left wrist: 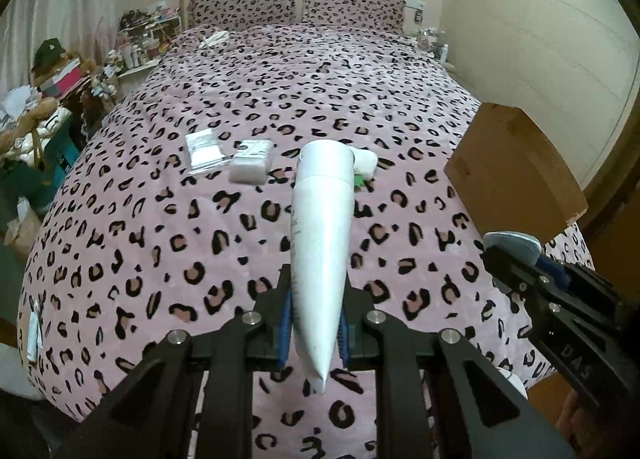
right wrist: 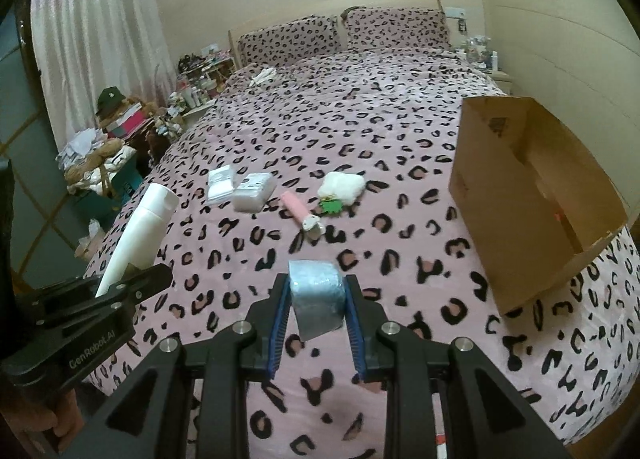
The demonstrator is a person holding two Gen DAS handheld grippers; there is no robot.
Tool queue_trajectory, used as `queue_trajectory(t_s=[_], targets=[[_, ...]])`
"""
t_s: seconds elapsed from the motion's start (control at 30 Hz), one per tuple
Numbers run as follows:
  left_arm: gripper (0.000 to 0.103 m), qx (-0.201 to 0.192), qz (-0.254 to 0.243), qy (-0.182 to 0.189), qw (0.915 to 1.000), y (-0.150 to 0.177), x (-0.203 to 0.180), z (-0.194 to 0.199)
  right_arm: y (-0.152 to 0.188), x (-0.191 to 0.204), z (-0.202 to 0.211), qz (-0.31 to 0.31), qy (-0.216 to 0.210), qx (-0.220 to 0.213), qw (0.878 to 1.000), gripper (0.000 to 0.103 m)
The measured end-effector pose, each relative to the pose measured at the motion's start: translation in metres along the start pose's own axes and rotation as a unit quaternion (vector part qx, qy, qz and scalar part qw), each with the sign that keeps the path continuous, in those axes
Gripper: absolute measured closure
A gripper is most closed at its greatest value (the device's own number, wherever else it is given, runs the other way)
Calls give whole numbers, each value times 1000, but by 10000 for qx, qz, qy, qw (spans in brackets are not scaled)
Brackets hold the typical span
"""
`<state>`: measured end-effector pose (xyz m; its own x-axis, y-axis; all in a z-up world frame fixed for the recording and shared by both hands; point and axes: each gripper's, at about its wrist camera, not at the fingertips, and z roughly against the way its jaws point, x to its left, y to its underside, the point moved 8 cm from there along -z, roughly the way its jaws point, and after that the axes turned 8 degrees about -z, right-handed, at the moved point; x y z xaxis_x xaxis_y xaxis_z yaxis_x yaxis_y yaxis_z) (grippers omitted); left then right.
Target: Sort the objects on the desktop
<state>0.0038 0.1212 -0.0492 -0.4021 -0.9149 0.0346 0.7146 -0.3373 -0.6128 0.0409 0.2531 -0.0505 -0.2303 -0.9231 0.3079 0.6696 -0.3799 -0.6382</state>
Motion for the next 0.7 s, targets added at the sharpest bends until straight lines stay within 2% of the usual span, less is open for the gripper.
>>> queue_trajectory(t_s=[0.7], targets=[[85, 41, -467, 361, 9982, -20, -71, -17, -12, -81, 26, -545, 412, -251, 9973, 76]])
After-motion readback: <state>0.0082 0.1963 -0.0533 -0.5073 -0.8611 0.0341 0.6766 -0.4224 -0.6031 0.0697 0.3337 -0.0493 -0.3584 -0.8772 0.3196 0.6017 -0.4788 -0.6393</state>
